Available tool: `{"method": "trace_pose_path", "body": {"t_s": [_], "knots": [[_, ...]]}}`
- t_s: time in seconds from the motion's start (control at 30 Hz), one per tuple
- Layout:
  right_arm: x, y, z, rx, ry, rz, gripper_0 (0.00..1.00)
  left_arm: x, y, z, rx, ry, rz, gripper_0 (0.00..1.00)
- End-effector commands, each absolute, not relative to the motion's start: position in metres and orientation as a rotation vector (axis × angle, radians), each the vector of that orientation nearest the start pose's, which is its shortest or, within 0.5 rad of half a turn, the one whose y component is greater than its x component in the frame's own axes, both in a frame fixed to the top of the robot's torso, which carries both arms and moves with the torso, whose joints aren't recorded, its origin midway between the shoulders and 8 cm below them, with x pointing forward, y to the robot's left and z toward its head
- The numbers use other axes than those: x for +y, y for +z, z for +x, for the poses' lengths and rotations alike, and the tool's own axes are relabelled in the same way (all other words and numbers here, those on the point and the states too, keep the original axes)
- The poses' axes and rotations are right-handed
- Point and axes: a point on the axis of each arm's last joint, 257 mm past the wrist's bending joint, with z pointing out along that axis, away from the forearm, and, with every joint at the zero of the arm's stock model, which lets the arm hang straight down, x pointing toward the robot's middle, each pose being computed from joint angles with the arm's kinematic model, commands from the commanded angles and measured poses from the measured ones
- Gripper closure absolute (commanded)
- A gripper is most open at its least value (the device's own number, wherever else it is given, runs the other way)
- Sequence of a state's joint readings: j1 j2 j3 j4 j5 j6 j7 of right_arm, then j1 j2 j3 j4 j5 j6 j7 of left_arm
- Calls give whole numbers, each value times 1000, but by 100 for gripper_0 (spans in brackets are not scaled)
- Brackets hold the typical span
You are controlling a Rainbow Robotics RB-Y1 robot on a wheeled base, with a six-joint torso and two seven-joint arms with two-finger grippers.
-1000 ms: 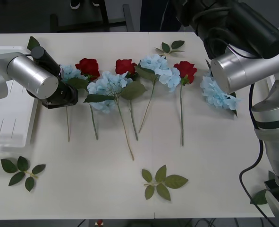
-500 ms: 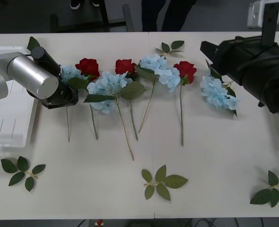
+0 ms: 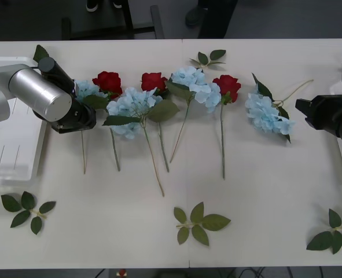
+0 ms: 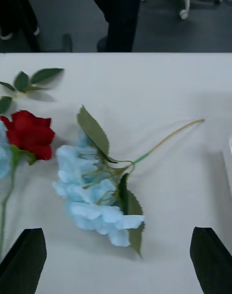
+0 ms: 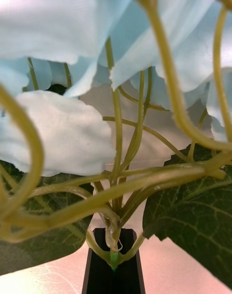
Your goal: Place the red flowers into the right box and the blue flowers into the left box. If a person shows an open palm, hand one flower to the person first, then continue sorting.
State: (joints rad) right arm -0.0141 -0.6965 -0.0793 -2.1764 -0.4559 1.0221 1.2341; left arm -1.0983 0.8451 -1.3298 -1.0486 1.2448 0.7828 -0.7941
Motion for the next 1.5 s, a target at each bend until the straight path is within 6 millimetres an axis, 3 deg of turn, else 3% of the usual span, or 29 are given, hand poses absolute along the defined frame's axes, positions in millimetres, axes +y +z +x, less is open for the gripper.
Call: {"method": "trace_pose_path", "body": {"t_s": [0.03,0.2,0.33,0.47,0.63,0.73,0.93,1.1,1.2,1.33,1.5], "knots": [[-351,-120,521,1988,-109,-167,13,270,-313,575,2666,-78,-181,100],[-369,-111,552,1952,-260,-425,13,269,-308,575,2668,-81,-168,100],[-378,-99,574,1888,-338,-606,13,267,-282,568,2696,-78,-146,100],[-394,-86,593,1799,-500,-847,13,262,-237,552,2741,-71,-69,100],[-416,-86,602,1709,-688,-1125,13,261,-183,528,2753,-53,-13,100],[-428,-90,604,1724,-713,-1143,13,271,-156,519,2747,-30,1,100],[-443,-105,602,1784,-695,-1132,13,315,-126,511,2746,33,-93,100],[-428,-124,601,1821,-676,-1219,13,389,-115,514,2706,111,-281,100],[-418,-136,609,1832,-671,-1258,13,432,-117,518,2659,159,-371,100],[-399,-157,624,1862,-637,-1287,13,473,-125,521,2606,202,-451,100],[-384,-165,647,1867,-656,-1314,13,500,-128,528,2558,213,-504,100]]}}
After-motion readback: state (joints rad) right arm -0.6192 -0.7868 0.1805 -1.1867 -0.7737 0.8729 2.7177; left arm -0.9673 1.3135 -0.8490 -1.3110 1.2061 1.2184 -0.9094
